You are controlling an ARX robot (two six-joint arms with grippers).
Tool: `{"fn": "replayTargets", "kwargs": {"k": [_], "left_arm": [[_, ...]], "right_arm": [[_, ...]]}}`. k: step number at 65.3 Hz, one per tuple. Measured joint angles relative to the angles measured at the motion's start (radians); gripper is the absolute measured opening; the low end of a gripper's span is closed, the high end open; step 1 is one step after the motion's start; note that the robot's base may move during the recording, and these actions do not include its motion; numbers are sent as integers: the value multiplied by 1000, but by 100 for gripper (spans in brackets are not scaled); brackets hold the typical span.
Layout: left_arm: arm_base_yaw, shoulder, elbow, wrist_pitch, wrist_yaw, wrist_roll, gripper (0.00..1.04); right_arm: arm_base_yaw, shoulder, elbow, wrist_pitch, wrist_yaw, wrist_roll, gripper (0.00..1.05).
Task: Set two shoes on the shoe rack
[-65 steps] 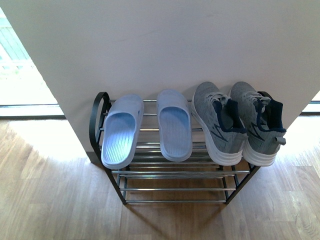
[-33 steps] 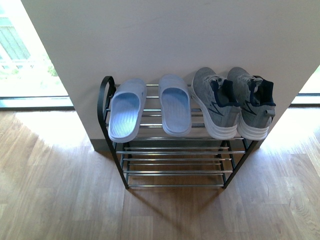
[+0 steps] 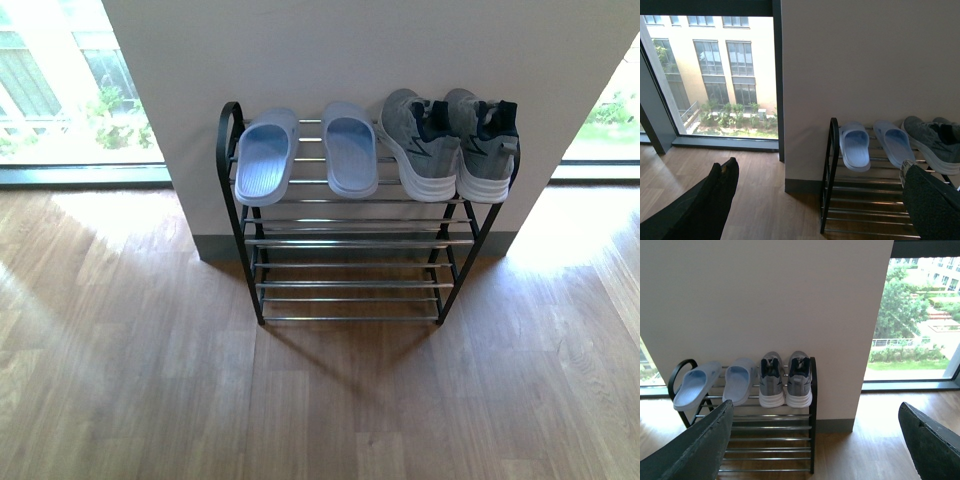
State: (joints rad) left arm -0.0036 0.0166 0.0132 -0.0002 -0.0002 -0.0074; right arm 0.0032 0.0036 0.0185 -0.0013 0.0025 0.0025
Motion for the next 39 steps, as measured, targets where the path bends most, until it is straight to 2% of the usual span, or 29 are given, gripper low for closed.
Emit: {"fn": "replayTargets", "kwargs": {"k": [39], "left_arm": [[0, 0, 0, 0, 0, 0, 95]], "right_arm": [[0, 0, 0, 0, 0, 0, 96]]}}
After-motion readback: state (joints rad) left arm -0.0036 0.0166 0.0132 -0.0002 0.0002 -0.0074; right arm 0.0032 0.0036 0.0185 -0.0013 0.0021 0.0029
